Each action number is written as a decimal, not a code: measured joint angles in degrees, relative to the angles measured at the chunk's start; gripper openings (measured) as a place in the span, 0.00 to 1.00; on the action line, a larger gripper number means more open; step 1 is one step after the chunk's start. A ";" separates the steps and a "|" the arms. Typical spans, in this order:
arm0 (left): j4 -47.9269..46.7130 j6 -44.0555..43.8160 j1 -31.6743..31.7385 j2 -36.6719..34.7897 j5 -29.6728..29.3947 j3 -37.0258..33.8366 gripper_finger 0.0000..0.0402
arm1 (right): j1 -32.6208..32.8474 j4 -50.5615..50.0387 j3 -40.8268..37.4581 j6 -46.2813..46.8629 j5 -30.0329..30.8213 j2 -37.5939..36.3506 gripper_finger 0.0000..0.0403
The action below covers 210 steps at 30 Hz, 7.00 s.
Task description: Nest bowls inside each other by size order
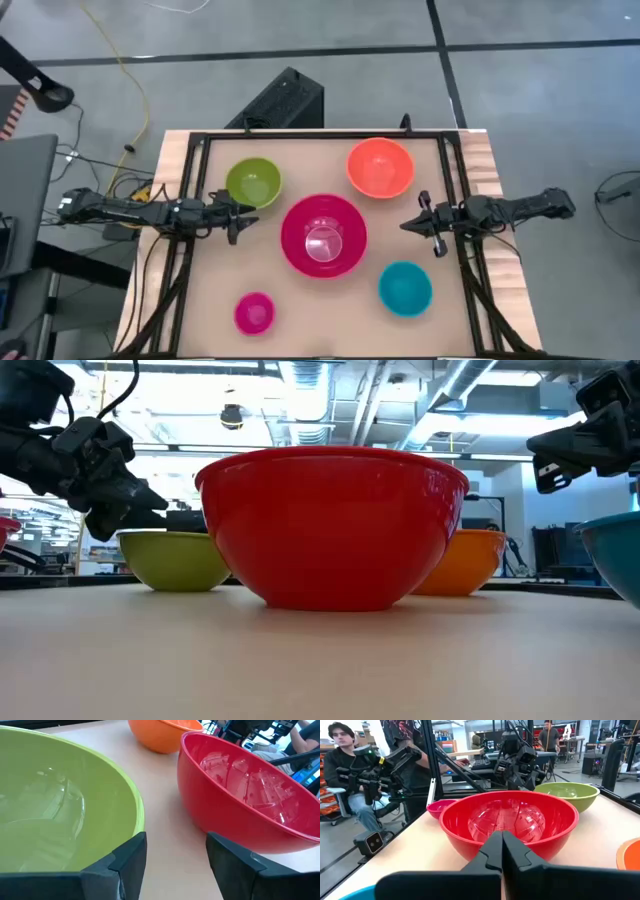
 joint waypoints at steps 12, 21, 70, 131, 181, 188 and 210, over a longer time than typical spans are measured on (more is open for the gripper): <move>0.00 0.00 0.00 -0.02 0.00 0.00 0.48 | 0.01 0.01 0.00 0.00 -0.02 -0.01 0.03; 0.00 0.00 0.00 -0.02 -0.02 0.02 0.48 | 0.01 0.01 0.00 0.00 0.00 0.00 0.03; 0.64 -14.93 0.02 0.00 -12.11 0.01 0.48 | 0.01 0.01 0.02 0.00 0.00 -0.01 0.03; -19.28 11.28 34.38 22.25 6.62 33.33 0.48 | -61.61 -39.53 49.70 13.50 1.15 67.27 0.58; -21.22 10.27 34.34 22.25 7.58 33.33 0.48 | -60.71 -37.75 51.57 20.61 -7.30 67.76 0.04; -21.20 11.41 34.34 22.25 7.56 33.33 0.48 | -51.00 -37.59 55.15 27.19 -6.28 64.78 0.03; -20.93 14.28 34.36 22.25 9.58 33.33 0.48 | -12.53 -25.29 58.86 54.96 6.36 75.95 0.03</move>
